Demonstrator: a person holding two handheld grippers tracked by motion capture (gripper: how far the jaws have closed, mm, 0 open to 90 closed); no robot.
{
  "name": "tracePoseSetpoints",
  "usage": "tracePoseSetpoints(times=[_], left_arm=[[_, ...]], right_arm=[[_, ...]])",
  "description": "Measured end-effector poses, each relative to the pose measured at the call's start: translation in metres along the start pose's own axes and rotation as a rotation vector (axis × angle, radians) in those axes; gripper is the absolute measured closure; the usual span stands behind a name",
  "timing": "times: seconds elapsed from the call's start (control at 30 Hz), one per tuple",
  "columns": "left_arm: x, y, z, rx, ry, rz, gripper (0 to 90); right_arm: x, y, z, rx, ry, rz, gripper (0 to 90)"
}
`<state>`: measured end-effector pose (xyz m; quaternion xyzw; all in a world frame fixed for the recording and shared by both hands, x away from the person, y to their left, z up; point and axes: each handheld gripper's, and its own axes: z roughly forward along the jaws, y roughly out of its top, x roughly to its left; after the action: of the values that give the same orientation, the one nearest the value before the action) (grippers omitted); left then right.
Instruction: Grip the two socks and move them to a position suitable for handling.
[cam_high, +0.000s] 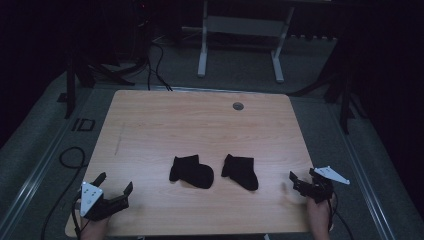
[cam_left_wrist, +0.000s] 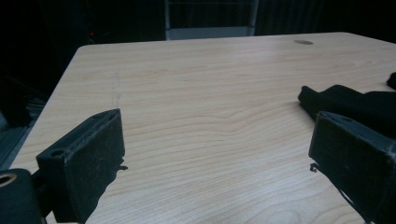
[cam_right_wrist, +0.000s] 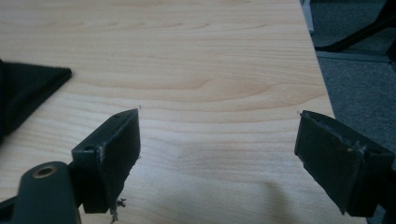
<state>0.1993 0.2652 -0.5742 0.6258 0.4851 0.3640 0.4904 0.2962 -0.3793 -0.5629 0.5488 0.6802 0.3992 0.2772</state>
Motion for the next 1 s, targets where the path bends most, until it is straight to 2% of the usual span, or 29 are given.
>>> tracePoseSetpoints(times=[0.13,0.2,0.23,0.33,0.37,0.43,0.5,0.63,0.7,0.77,0.83,0.87,1.0], left_arm=[[-0.002,0.001,0.002,0.024,-0.034,0.019,3.9],[-0.005,0.002,0.004,0.059,-0.018,0.044,3.9],[-0.006,0.002,0.005,0.061,-0.015,0.045,3.9],[-0.01,0.004,0.007,0.055,-0.043,0.013,3.9],[-0.01,0.004,0.007,0.055,-0.043,0.013,3.9],[-0.015,0.006,0.009,0.065,-0.071,0.016,3.9],[-0.02,0.008,0.013,0.065,-0.113,0.01,4.1],[-0.038,0.012,0.024,0.06,-0.206,0.007,4.1],[-0.048,0.015,0.031,0.067,-0.234,0.023,4.1],[-0.058,0.017,0.038,0.078,-0.274,0.02,4.1],[-0.066,0.019,0.044,0.089,-0.303,0.025,4.2],[-0.072,0.02,0.048,0.101,-0.318,0.033,4.2],[-0.085,0.022,0.057,0.122,-0.348,0.056,4.6]], right_arm=[[0.005,0.001,0.002,0.023,0.01,-0.055,13.9],[0.007,0.001,0.003,0.028,0.022,-0.079,13.6],[0.009,0.003,0.003,0.031,0.036,-0.095,13.5],[0.014,0.006,0.001,0.022,0.042,-0.12,13.4],[0.017,0.008,-0.001,0.021,0.062,-0.126,13.4],[0.022,0.012,-0.002,0.017,0.1,-0.127,13.3],[0.03,0.017,-0.004,0.02,0.152,-0.132,13.3],[0.05,0.026,-0.004,0.069,0.265,-0.149,13.3],[0.061,0.029,-0.003,0.081,0.297,-0.151,13.2],[0.072,0.031,0.001,0.105,0.322,-0.167,12.7],[0.08,0.031,0.006,0.137,0.379,-0.17,12.1],[0.084,0.031,0.009,0.146,0.391,-0.176,12.2],[0.099,0.03,0.017,0.168,0.433,-0.21,13.4]])
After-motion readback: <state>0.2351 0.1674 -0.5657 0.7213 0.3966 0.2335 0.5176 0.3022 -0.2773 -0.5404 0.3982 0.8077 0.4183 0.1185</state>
